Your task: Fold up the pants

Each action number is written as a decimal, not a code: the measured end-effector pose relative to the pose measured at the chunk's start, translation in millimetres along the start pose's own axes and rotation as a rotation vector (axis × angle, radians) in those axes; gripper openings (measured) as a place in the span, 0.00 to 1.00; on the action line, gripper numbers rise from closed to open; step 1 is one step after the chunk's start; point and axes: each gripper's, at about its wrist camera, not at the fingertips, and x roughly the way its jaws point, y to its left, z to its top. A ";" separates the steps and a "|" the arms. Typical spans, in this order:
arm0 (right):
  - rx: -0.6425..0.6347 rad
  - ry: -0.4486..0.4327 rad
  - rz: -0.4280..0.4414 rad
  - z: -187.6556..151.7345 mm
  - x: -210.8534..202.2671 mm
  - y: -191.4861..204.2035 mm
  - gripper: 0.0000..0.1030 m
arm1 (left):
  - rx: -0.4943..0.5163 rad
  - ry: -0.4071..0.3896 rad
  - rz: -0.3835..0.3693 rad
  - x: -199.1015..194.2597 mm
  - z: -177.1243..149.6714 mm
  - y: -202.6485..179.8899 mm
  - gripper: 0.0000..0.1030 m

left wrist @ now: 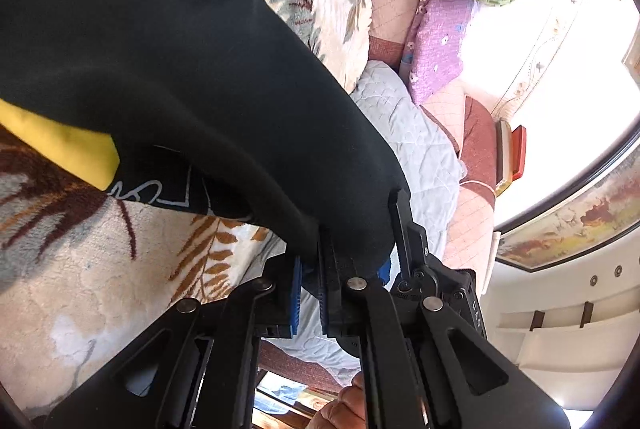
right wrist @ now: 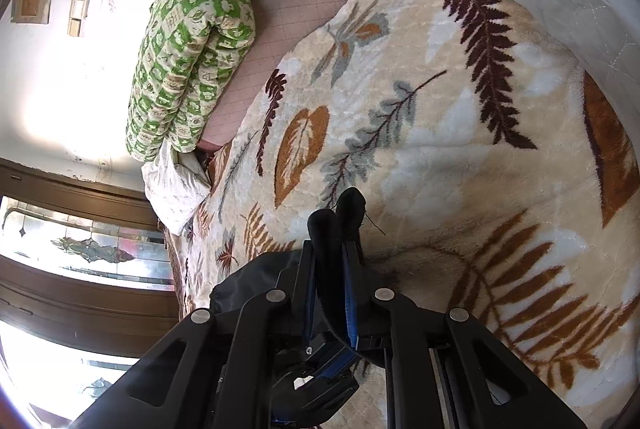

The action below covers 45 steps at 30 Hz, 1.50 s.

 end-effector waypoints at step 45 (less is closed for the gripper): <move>-0.280 0.084 0.035 -126.3 148.3 174.2 0.41 | 0.300 -0.196 0.417 -250.9 100.0 -31.9 0.12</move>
